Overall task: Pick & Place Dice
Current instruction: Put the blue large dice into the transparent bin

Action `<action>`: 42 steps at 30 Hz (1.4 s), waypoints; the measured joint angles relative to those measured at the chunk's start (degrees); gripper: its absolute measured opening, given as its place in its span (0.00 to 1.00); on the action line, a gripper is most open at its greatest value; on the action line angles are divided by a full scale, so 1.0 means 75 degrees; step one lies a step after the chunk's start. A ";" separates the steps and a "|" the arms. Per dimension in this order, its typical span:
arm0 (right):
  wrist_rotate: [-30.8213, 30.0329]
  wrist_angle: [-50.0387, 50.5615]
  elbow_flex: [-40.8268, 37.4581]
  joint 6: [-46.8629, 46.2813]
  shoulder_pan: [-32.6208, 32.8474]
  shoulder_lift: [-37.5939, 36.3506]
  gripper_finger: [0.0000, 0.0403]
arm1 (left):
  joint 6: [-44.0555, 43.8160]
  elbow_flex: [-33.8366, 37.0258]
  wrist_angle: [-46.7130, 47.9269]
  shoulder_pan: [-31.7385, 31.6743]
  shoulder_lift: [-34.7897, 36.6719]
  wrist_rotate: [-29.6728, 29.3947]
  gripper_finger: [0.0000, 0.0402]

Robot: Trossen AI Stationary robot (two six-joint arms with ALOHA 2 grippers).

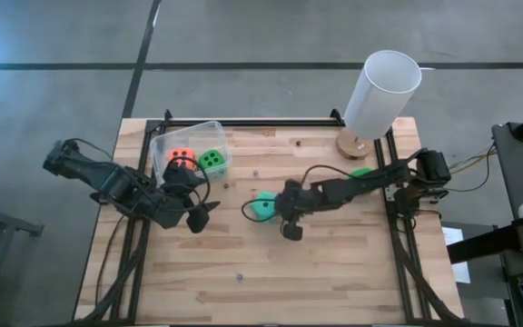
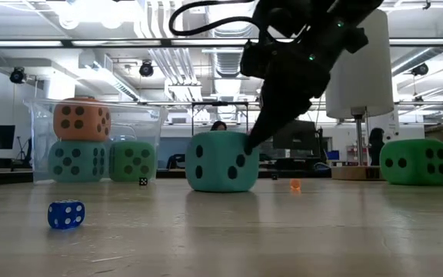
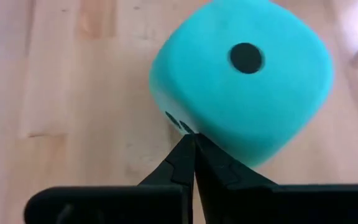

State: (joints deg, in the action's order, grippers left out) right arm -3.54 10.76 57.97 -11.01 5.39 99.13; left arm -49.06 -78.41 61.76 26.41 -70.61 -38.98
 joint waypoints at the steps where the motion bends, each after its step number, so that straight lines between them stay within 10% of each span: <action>1: -0.0056 0.0046 0.0019 0.0040 -0.0039 0.0000 0.02 | 0.0000 0.0000 0.0000 0.0000 0.0000 -0.0001 0.92; 42: -0.0549 0.1885 -0.1415 0.0578 0.1751 -0.6559 0.02 | 0.1658 -0.0005 -0.2276 -0.0717 -0.0976 0.0587 0.89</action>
State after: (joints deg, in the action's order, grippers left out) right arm -7.66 24.89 47.36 -6.68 18.52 49.94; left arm -36.62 -78.45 44.69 21.04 -77.93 -34.58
